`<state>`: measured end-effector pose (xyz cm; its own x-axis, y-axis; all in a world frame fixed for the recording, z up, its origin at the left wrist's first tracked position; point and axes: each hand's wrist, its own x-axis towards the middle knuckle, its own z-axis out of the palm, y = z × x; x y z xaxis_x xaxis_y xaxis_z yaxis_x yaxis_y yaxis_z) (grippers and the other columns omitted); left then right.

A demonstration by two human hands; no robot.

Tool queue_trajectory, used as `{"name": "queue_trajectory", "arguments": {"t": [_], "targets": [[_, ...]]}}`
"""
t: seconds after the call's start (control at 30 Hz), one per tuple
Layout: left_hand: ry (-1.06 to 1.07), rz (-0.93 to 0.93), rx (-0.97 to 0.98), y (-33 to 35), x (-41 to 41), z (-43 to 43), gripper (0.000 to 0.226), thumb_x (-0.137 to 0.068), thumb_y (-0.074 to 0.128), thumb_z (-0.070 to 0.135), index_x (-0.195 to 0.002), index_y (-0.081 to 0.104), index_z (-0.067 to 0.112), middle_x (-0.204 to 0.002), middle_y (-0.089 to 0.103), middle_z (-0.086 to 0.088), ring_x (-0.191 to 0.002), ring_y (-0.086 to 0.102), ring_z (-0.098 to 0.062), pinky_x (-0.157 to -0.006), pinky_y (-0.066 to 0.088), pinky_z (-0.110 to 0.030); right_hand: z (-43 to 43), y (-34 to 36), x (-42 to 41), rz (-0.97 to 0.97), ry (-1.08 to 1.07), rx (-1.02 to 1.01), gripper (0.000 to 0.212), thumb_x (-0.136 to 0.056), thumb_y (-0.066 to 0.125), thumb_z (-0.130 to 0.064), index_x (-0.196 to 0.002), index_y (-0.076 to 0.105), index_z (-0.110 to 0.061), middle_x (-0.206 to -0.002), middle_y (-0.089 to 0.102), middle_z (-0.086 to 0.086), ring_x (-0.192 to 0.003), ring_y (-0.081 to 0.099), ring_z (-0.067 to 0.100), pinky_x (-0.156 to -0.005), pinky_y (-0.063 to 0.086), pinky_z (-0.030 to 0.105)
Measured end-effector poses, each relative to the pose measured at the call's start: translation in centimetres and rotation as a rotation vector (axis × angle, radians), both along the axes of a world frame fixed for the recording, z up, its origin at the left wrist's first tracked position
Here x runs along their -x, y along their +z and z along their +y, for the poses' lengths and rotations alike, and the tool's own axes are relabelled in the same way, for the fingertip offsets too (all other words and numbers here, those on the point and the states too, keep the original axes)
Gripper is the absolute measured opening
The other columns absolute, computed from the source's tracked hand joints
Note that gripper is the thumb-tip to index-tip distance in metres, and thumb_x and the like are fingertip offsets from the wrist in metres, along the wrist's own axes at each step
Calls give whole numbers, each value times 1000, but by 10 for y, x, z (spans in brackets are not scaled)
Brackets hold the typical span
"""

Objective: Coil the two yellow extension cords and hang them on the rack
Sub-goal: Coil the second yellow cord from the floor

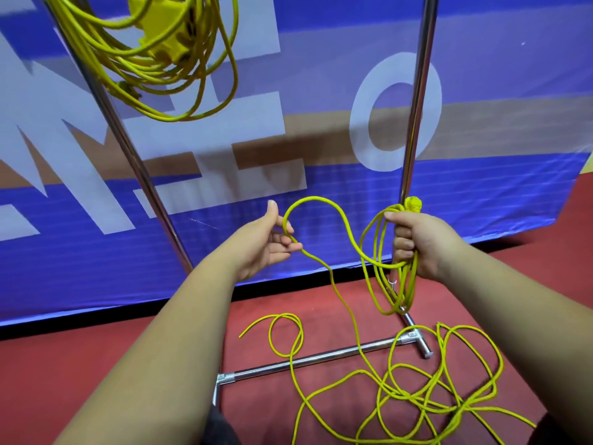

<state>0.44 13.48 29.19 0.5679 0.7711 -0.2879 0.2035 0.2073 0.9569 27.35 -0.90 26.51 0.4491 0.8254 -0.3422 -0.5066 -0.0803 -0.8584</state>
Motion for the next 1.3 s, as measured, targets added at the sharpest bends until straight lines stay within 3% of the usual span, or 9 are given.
{"name": "queue_trajectory", "arguments": {"t": [0.1,0.2,0.33,0.57,0.87,0.97,1.07,1.23,1.3], "targets": [[44,32,64,0,0,-1,55,-93,56,72,-91,63,17,-95,76,-14,-99,77,-26,-95,57,-40,-2,0,4,-52,46,16,18,-103,61,-17,-86,58,-22,-53,22,-8,-38,23,8,-35,19,22],[138,-30,17,-2,1,0,19,-99,66,15,-114,66,3,-116,76,-20,-103,77,-26,-96,59,-40,-6,0,5,-92,109,34,20,-102,63,-18,-83,55,-23,-54,21,-7,-39,23,10,-36,21,23],[99,-237,125,5,-1,-5,51,-90,44,-24,-129,59,5,-117,76,-17,-109,75,-31,-96,61,-45,-8,2,7,-137,120,53,15,-101,65,-21,-87,60,-20,-55,26,-5,-41,27,12,-40,23,24],[59,-384,88,13,-13,-20,73,-71,26,-29,-116,68,9,-67,51,-3,-64,50,-17,-66,44,-33,-7,-22,-9,-239,-85,231,9,-101,66,-18,-107,60,-14,-58,42,-2,-43,41,13,-41,36,26],[-79,-389,87,3,-36,-41,73,-75,30,-32,-118,70,10,-84,66,-5,-70,52,-17,-65,41,-32,-14,-14,25,-322,382,165,16,-106,63,-26,-120,64,-19,-108,81,14,-100,79,31,-76,61,37],[10,-392,35,-5,-43,-38,74,-74,31,-29,-121,70,13,-87,70,-3,-67,48,-15,-61,35,-30,-18,-20,41,-344,478,187,9,-107,60,-24,-112,60,-16,-100,80,19,-87,79,31,-79,63,40],[109,-260,-59,-19,-42,-24,72,-74,33,-25,-120,72,16,-88,75,0,-68,52,-15,-58,34,-29,-19,-19,48,-355,511,228,13,-108,57,-25,-106,59,-13,-82,73,16,-70,72,31,-66,61,42],[-10,534,-538,-46,-31,-6,38,-90,55,3,-119,62,27,-109,72,6,-96,69,-25,-78,59,-39,-18,-16,48,-410,446,228,20,-109,57,-33,-98,59,-16,-70,63,8,-55,57,22,-53,48,32],[-108,506,-643,-47,-33,-13,54,-89,71,11,-135,55,35,-126,62,4,-97,67,-19,-84,57,-37,-17,-16,45,-418,420,225,20,-108,59,-35,-98,60,-19,-68,62,5,-52,52,19,-50,43,28]]}}
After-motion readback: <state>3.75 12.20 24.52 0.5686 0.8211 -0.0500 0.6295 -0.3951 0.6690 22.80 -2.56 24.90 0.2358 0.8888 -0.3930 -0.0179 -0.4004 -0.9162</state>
